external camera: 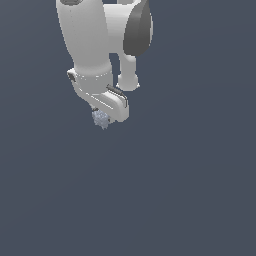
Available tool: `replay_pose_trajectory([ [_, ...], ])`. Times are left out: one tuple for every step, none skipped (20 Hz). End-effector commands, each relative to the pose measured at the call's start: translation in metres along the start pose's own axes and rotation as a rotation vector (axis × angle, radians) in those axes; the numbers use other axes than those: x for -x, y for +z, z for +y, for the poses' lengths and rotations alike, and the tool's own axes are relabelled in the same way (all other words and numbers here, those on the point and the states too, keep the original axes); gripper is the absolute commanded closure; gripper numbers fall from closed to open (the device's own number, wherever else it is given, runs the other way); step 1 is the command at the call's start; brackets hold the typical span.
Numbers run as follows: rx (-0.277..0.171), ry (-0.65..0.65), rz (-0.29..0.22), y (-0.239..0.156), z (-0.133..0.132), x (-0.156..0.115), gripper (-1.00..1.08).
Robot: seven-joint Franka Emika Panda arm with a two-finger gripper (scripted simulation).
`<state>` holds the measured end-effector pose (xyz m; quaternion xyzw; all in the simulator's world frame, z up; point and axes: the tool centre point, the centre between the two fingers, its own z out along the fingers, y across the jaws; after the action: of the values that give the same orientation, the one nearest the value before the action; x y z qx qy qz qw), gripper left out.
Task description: Pick up the object and move it to a goal position.
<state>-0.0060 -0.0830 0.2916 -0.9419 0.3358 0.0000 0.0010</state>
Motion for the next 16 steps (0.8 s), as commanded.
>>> replay_pose_trajectory([
  [0.001, -0.001, -0.001, -0.024, 0.015, -0.008, 1.08],
  [0.001, -0.001, -0.001, -0.032, 0.02, -0.011, 1.08],
  [0.001, -0.001, 0.0, -0.04, 0.024, -0.014, 1.08],
  [0.001, -0.001, 0.0, -0.047, 0.028, -0.017, 1.08],
  [0.001, -0.001, 0.0, -0.054, 0.032, -0.019, 1.08],
  [0.001, -0.001, 0.0, -0.059, 0.036, -0.021, 1.08],
  [0.002, -0.001, 0.0, -0.065, 0.039, -0.023, 1.08],
  [0.002, -0.001, 0.0, -0.07, 0.041, -0.025, 1.08],
  [0.002, -0.001, 0.0, -0.074, 0.044, -0.027, 1.08],
  [0.002, -0.001, 0.0, -0.077, 0.046, -0.029, 1.08],
  [0.002, -0.001, 0.0, -0.081, 0.048, -0.03, 1.08],
  [0.002, -0.002, 0.001, -0.083, 0.049, -0.031, 1.08],
  [0.002, -0.002, 0.001, -0.085, 0.05, -0.032, 1.08],
  [0.002, -0.002, 0.001, -0.087, 0.051, -0.033, 1.08],
  [0.002, -0.002, 0.001, -0.088, 0.052, -0.033, 1.08],
  [0.002, -0.002, 0.001, -0.089, 0.052, -0.034, 1.08],
])
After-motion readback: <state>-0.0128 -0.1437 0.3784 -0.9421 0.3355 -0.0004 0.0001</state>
